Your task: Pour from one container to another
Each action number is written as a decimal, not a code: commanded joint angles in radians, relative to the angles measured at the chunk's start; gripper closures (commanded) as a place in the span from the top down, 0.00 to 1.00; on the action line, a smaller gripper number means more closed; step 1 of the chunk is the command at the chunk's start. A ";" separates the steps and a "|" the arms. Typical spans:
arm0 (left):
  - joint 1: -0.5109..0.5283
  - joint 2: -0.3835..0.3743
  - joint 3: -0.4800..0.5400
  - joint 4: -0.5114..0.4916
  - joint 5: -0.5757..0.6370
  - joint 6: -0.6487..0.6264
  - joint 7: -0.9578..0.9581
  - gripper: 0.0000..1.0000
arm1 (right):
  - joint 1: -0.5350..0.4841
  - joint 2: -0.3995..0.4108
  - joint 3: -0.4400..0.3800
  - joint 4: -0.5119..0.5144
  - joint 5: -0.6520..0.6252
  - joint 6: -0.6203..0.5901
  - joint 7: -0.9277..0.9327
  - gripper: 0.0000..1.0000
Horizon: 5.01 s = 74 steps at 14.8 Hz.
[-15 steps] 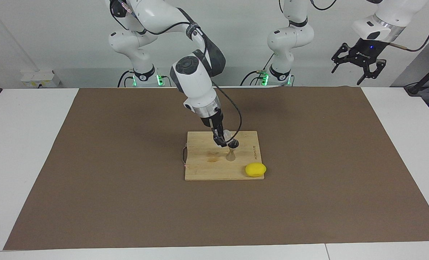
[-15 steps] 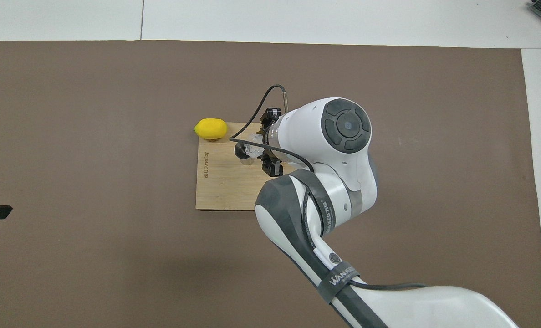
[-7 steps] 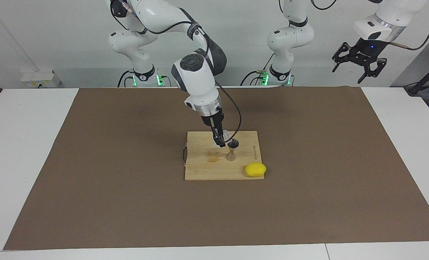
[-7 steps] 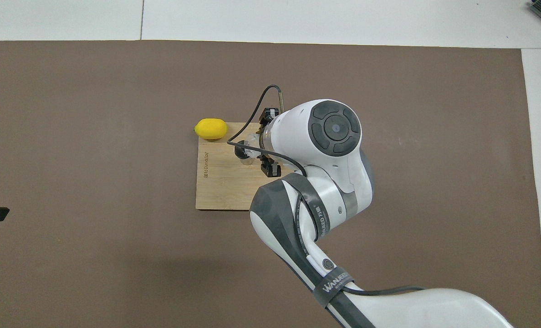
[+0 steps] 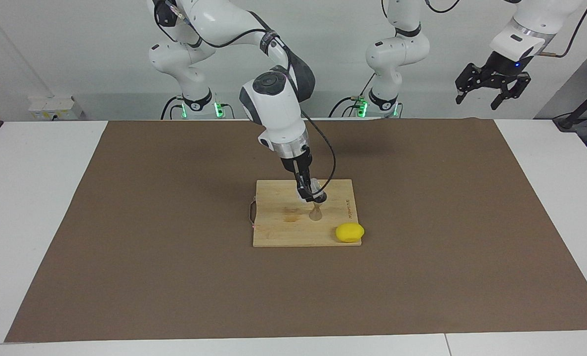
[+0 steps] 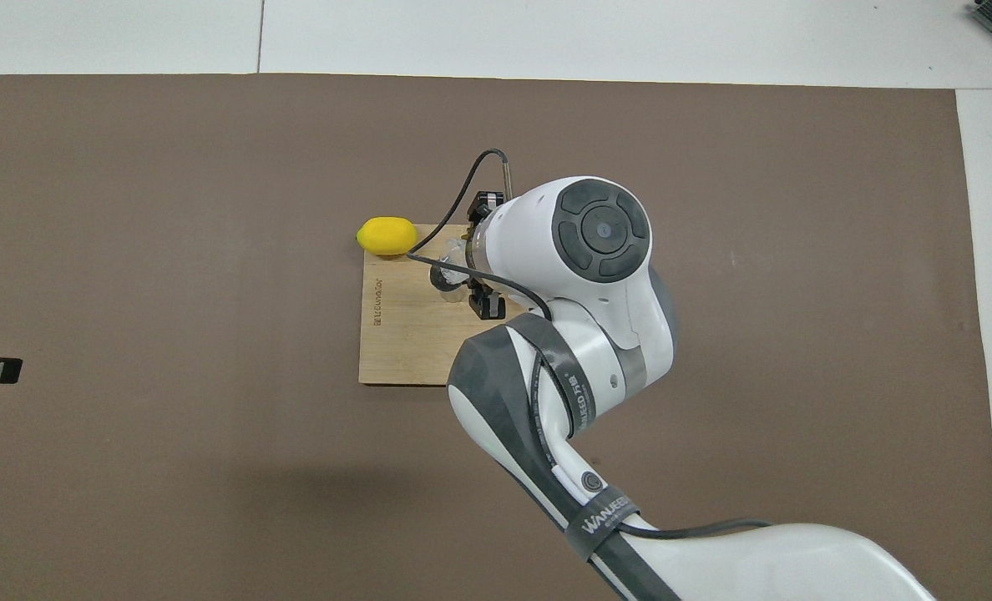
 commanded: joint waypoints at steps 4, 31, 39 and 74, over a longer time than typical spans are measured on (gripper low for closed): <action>-0.080 0.041 0.010 -0.015 0.045 0.117 -0.160 1.00 | 0.006 0.018 0.002 0.036 -0.072 -0.020 0.039 0.00; -0.185 0.246 0.128 -0.020 0.045 0.316 -0.291 1.00 | 0.029 0.015 0.003 0.033 -0.167 -0.025 0.033 0.00; -0.185 0.242 0.119 -0.003 0.044 0.328 -0.339 1.00 | 0.043 0.016 0.003 0.033 -0.222 -0.029 0.033 0.00; -0.257 0.243 0.130 0.215 0.061 0.006 -0.354 1.00 | -0.454 -0.110 0.008 -0.179 0.773 -0.146 -0.602 0.00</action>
